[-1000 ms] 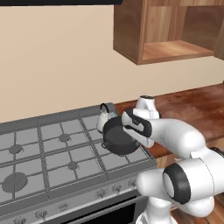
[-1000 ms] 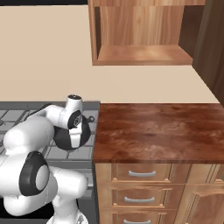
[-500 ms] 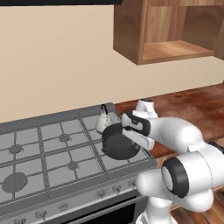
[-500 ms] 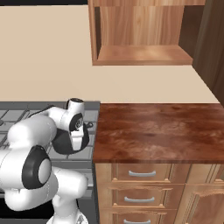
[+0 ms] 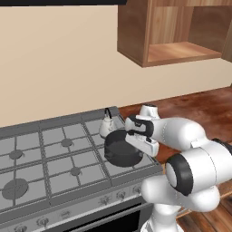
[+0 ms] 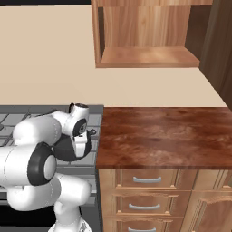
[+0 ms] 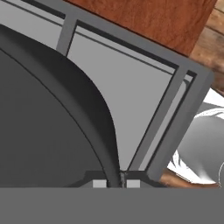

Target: Pick the kettle from the cabinet and place it on a stove burner. Then pick the pot from the counter and place it on another stove burner. Finally, turn both burners on.

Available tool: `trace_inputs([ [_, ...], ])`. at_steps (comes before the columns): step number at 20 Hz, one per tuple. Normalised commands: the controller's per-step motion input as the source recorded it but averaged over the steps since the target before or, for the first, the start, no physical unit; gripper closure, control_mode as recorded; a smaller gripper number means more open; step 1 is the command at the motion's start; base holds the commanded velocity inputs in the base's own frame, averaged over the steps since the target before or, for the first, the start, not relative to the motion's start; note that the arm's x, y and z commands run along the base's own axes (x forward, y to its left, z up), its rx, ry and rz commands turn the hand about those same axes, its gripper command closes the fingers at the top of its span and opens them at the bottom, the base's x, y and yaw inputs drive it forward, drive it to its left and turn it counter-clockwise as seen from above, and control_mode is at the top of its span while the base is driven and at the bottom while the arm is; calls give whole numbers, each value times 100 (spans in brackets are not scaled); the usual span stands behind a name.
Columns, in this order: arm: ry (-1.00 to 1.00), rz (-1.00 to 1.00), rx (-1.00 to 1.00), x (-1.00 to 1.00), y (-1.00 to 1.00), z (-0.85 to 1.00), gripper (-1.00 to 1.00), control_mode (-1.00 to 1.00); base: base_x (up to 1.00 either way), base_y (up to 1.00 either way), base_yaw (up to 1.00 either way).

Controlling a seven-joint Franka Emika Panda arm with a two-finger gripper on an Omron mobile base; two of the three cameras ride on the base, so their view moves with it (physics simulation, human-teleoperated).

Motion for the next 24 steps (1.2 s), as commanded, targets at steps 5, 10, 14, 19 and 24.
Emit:
trace_inputs([
  [5, 2, 2, 2, 9, 7, -10, 100, -100, 0, 0, 0],
  [10, 0, 2, 0, 0, 7, -7, 100, -100, 0, 0, 0],
  [14, 0, 1, 0, 0, 2, -6, -100, -100, 0, 0, 0],
  [19, -3, 0, 0, -11, 0, 1, -100, -100, 0, 0, 0],
  [24, -6, 0, 0, -26, 0, 16, -100, -100, 0, 0, 0],
])
